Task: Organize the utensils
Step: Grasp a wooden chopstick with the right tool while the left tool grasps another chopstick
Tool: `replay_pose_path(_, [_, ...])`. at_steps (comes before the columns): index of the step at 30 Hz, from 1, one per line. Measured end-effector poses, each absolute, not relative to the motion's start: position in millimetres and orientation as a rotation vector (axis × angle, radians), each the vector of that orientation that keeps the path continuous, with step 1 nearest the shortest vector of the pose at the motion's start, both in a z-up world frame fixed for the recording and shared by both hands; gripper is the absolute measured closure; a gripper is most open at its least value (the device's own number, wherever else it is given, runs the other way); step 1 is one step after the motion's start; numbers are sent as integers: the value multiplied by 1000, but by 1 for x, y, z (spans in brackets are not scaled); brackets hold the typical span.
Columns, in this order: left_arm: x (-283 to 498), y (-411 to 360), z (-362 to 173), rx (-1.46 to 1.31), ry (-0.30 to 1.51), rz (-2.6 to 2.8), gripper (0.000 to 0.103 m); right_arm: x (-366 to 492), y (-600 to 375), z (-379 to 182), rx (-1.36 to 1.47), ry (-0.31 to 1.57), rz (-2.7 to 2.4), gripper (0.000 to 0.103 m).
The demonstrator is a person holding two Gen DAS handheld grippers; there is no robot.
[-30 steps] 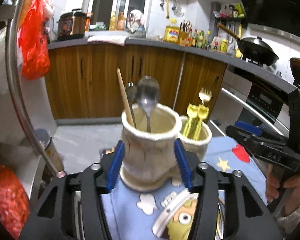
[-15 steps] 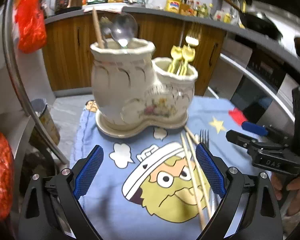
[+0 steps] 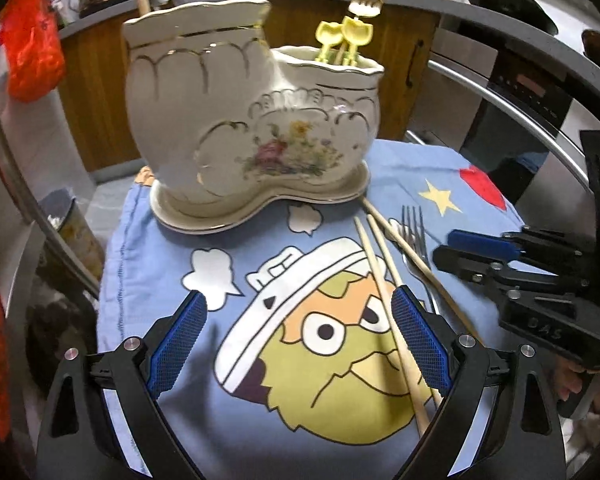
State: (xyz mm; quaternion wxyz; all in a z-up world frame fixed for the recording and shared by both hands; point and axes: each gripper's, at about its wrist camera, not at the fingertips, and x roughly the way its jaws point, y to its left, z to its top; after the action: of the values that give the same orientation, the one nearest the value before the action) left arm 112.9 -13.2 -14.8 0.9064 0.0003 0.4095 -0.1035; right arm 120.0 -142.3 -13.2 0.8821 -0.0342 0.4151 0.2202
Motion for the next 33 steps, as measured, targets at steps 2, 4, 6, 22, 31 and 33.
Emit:
replay_pose_path(2, [113, -16, -16, 7, 846, -223, 10, 122, -137, -16, -89, 874, 460, 91])
replay_pose_path(4, [113, -17, -17, 12, 850, -231, 10, 124, -133, -19, -106, 883, 453, 93])
replay_pose_path(6, [113, -18, -18, 18, 856, -239, 10, 126, -132, -21, -110, 893, 457, 93])
replay_pose_path(22, [108, -35, -22, 54, 881, -289, 16, 125, -130, -21, -98, 892, 466, 98])
replay_pose_path(31, [103, -59, -28, 119, 918, -290, 44, 110, -138, -9, -88, 839, 510, 98])
replay_pose_path(33, [104, -63, -29, 135, 923, -274, 53, 107, -140, -7, -90, 835, 518, 98])
